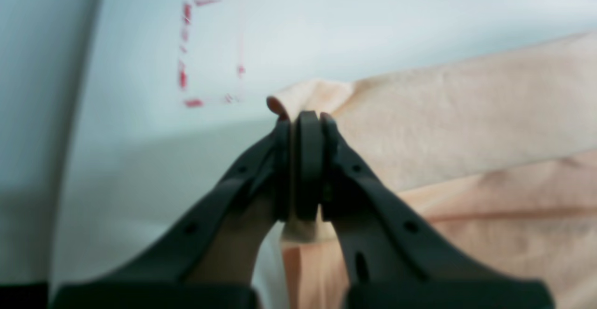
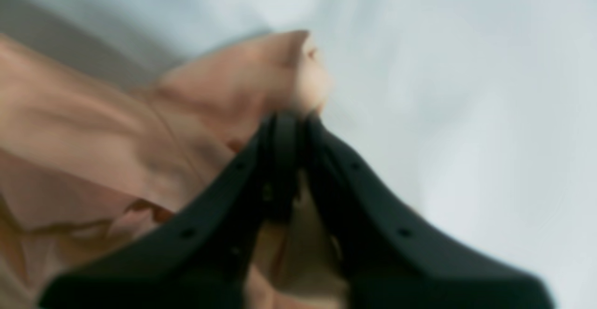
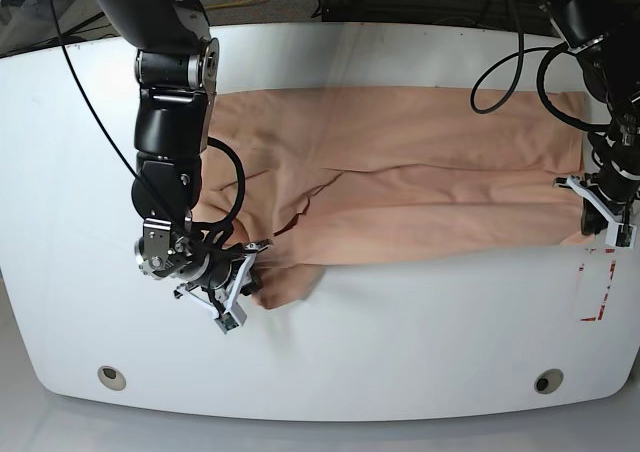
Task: Fold the T-shirt properly
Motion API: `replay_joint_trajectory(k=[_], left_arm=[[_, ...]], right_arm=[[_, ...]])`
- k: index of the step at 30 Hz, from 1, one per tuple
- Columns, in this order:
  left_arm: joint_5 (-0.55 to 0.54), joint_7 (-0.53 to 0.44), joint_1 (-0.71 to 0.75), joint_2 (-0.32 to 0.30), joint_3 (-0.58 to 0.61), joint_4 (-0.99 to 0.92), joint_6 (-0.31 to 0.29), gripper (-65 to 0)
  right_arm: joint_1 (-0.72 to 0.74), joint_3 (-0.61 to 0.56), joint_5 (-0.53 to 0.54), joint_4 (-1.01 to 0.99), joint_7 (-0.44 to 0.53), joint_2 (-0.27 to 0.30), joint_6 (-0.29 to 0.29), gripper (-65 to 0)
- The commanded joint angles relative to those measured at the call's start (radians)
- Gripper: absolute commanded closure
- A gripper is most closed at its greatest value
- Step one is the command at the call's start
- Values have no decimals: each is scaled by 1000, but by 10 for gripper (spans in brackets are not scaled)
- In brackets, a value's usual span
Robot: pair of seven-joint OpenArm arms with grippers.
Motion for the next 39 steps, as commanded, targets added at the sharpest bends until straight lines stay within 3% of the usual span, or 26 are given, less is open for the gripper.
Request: replay_joint_trajectory(k=[1,5,7,14,19,26,34,39], left_arm=[[-9,-23,-22,-21,-4,6,4,0],[-8,-23,-23,-21,-4,3,4,0],[-8,-23,-23,-21,-4,3,4,0],[-3,-23,-22,-21,-6,3,4,0],[-4,-23,-20,-23,-6,1,4,0],[-6,-21,-19,-23,-2,1,4,0],[-3,-19,-17,-23,-6,1,-82,0],[-3,-21,0,-21,-6,1,-90,0]], right_arm=[[83,3,12,-113,100,9,-1,-255],[187,3,18,-339,230,29,-1,-482],[236,4,18,-425,273,35,-2,-533],[261,4,20,-454,267,75,-1,-490],[254,1,14,-466,276,70,-4,-493],[307,-25,-11,-646,411,61,-90,-495],[333,-78,-80,-696,445,52,-137,-491],[316,-132,-80,-698,444,24,-143,-458]])
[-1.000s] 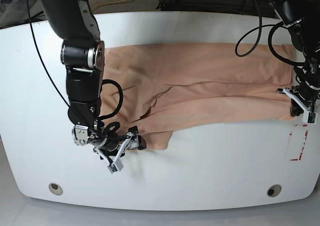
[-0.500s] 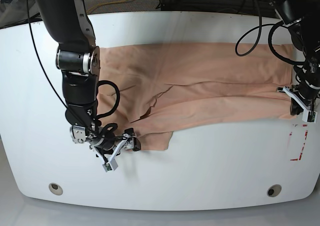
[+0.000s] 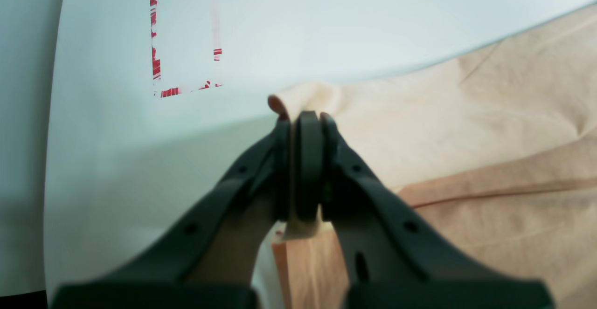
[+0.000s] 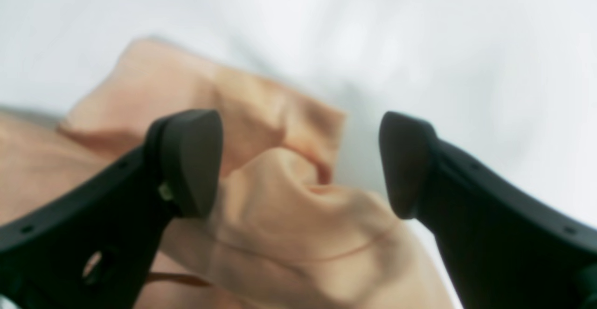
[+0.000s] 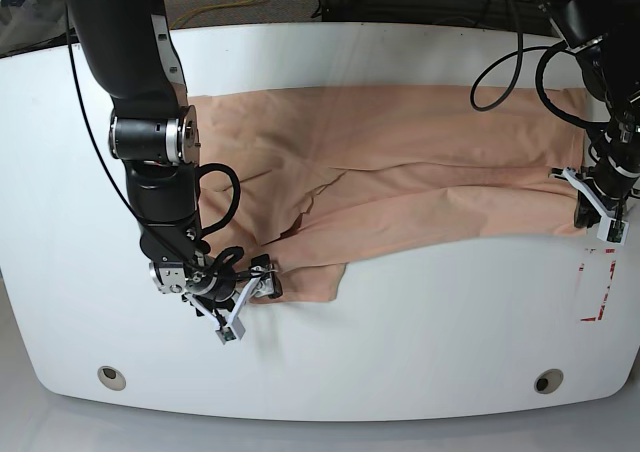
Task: Fold the T-shirt properly
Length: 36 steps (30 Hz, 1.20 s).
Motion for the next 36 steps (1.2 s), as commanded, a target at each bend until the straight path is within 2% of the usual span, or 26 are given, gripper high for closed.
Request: replay_joint_trajectory(k=[1,5,7,10,15,20,25,26,27,29,31,33,34,36], left_arm=[[-12,-21,-6,-19,-5,15,-6,0],[-12,-21,-3,-19,-5,15,-6,0],[-12,-21,-3,-19,-5,15,-6,0],[-12,-22,-3,-19,-5,15,-6,0],[-14,-22,-3,-40,-4,17,-6,0],[-12,-22,-4,-42,-5,17,-6,0],[-17,-22,-3,-63,-5,17,-6,0],[-17,-22,-3,-63,-5,17,-6,0],[-17,-22,-3,-63,-5,15,-7,0],[-17,-22,-3,-63,-5,15,-7,0],[-16,-22,-3,-65,-5,15,-7,0],[-16,-22,-3,-65,-5,15,-7,0],[-16,-22,-3,-65,-5,14,-7,0],[-17,-22,-3,-65,-4,-3,-7,0]], right_arm=[[29,-19,7,12,19,-18,6,-423],[25,-24,7,12,25,-23,6,-273],[17,-24,7,12,25,-25,-14,-211],[15,-25,7,13,44,-49,-53,-135],[23,-25,7,18,53,-58,-57,-8],[49,-24,18,29,-9,-58,-56,0],[8,-22,18,205,-117,-54,-54,0],[-11,-22,18,248,-142,-54,-54,-11],[-29,-22,18,303,-173,-54,-54,-59],[-61,-22,18,394,-214,-54,-54,-165],[-118,-21,19,529,-272,-51,-54,-317],[-167,-21,19,647,-320,-51,-54,-415],[-201,-21,19,719,-345,-45,-54,-445],[-264,-21,21,848,-389,-32,-49,-445]])
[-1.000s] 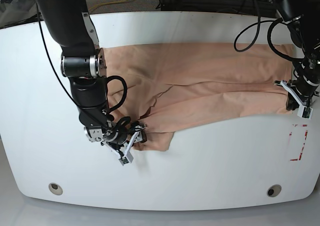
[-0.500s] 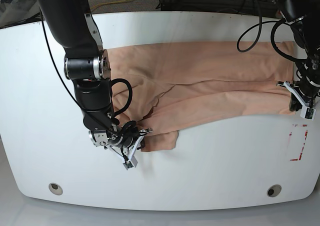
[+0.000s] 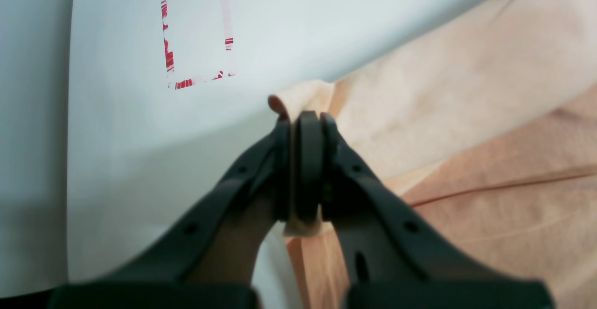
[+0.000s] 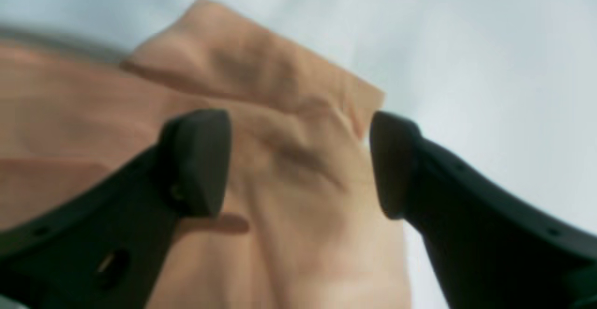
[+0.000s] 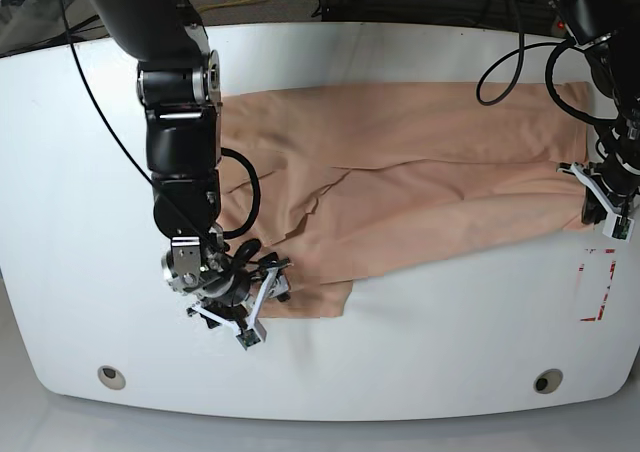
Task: Fold the T-shirt properly
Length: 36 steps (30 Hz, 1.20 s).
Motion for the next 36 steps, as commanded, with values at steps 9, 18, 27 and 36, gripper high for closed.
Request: replay_joint_trajectory(k=[9,18,27,36], left_arm=[[-8,-19,-23,-19,-4,-32,3,0],[-8,-21,-23,-21,-2,-34,3,0],[-9,-21,-23,-22,-4,-28,2,0],[-9,-21,-24,-49,-5,-25,-35,0]], right_arm=[[-230,148,9,436,-161,31,97,-414],[-353,319,10,451,-190,31,225,-412],[-480,321,13,453,-170,31,225,-392],[-738,319,162,617,-113,40,225,-379]])
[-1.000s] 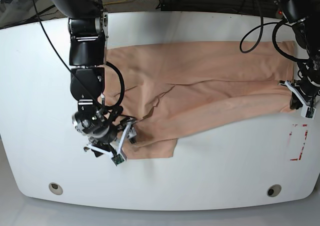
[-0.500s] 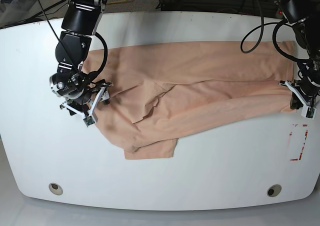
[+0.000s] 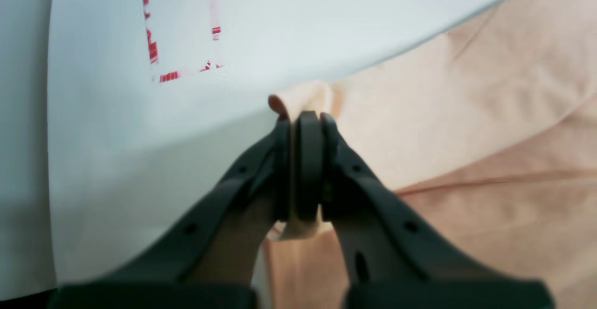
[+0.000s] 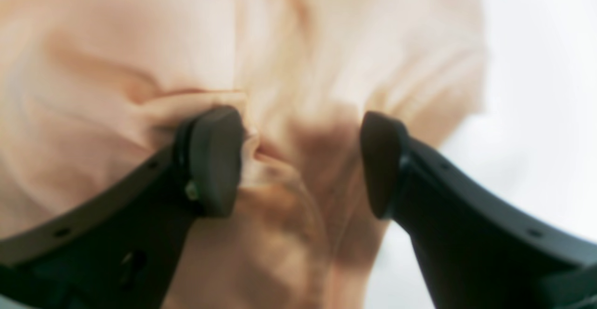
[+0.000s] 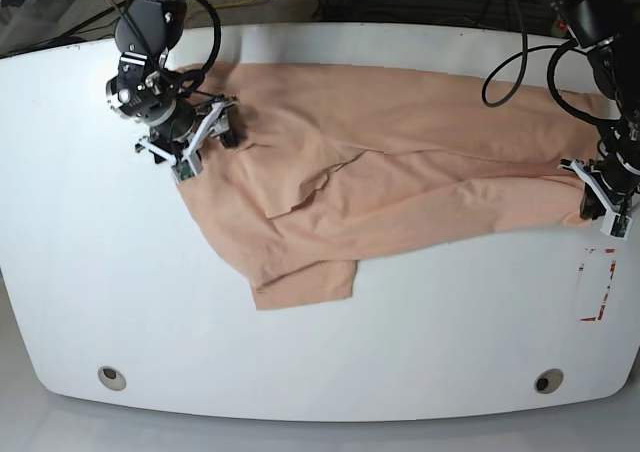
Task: Fold the T-shirt properly
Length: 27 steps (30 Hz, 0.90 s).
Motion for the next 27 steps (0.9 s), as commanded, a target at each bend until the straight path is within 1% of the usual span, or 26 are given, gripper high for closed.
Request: replay_joint_trajectory(k=[1,4,7,11,13,17,20,22,24,27], left_arm=[[-12,-22,-16,-29,-8,19,1,0],[-12,-22,-16,-29,-8,19,1,0],[-12,-22,-13,-30,-8,17,1,0],[-10,-22,-10,-30,-8,16,1,0],[-10,-22,-10,-30,-8,14,1,0],[-10,-22,-10,-30,-7,11,1,0],[-10,-22,-10,-30,-4,11,1,0],[-10,-22,-10,-30,-2,11,1,0],[-10,-22,-10,-30,-2,13,1,0],[-10,-22,-10,-30,-2,13,1,0]], right_arm=[[-39,0,1,61,-20,9,3,-379],[-125,0,7,115,-20,4,3,-379],[-177,-2,7,173,-20,0,3,-379],[-199,-2,8,270,-23,-3,3,-379],[-191,-2,8,302,-48,-14,3,-382],[-76,-2,8,325,-152,-15,3,-380],[28,-3,8,307,-203,-15,3,-384],[100,-5,8,262,-229,-17,3,-384],[203,-5,8,175,-249,-19,3,-382],[312,-5,8,34,-249,-19,3,-380]])
